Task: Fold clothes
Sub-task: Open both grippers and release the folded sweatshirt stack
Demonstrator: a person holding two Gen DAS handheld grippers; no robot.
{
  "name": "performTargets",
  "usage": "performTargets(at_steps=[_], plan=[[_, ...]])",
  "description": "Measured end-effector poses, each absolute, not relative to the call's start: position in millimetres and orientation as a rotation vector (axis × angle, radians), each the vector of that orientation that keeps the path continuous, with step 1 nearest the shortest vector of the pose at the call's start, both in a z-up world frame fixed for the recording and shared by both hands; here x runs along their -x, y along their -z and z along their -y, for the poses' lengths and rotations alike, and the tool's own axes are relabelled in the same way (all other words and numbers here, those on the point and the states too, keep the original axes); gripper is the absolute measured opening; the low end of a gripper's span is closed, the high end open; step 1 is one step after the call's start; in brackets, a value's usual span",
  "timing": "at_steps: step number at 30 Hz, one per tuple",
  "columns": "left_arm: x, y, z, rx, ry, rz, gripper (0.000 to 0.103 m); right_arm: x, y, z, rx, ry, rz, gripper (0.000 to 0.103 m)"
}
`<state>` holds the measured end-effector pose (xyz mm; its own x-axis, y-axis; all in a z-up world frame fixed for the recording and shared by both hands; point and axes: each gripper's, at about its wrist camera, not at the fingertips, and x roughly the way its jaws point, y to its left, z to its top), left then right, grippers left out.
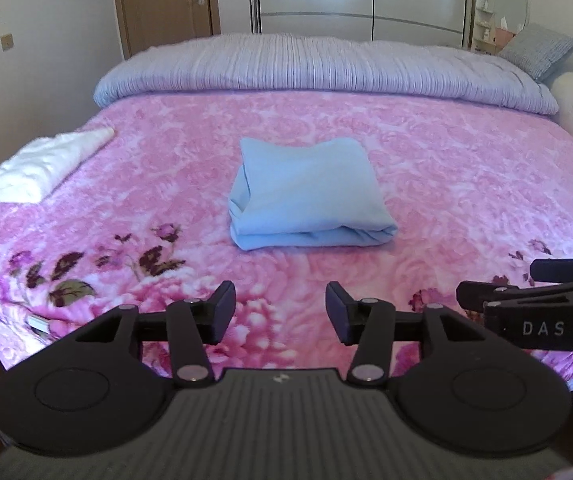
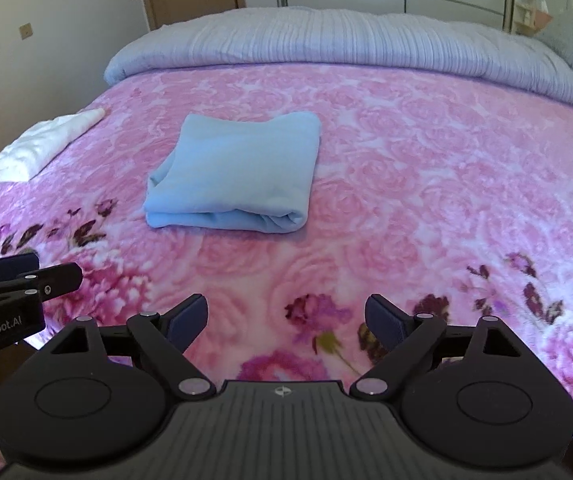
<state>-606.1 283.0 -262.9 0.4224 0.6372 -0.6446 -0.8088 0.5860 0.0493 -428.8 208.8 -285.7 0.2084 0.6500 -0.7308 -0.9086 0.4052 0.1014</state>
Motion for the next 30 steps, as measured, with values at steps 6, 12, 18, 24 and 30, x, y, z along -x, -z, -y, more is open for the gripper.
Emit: performTargets(at_steps=[6, 12, 18, 24, 30], plan=[[616.9, 250.4, -258.0, 0.252, -0.937, -0.645, 0.046, 439.1, 273.3, -185.8, 0.377, -1.145, -0.738, 0.088], [621.7, 245.6, -246.2, 0.235, -0.936, -0.633, 0.047, 447.2, 262.1, -170.5, 0.356, -1.161, -0.702, 0.088], [623.2, 244.4, -247.7, 0.238, -0.927, -0.627, 0.047, 449.5, 255.7, -166.8, 0.347, -1.167, -0.683, 0.088], [624.8, 251.0, -261.0, 0.267, -0.923, -0.633, 0.047, 447.4, 258.2, -174.2, 0.362, -1.166, -0.688, 0.088], [630.4, 272.2, -299.1, 0.428, -0.81, -0.599, 0.052, 437.4, 273.6, -186.7, 0.373, -1.155, -0.742, 0.088]])
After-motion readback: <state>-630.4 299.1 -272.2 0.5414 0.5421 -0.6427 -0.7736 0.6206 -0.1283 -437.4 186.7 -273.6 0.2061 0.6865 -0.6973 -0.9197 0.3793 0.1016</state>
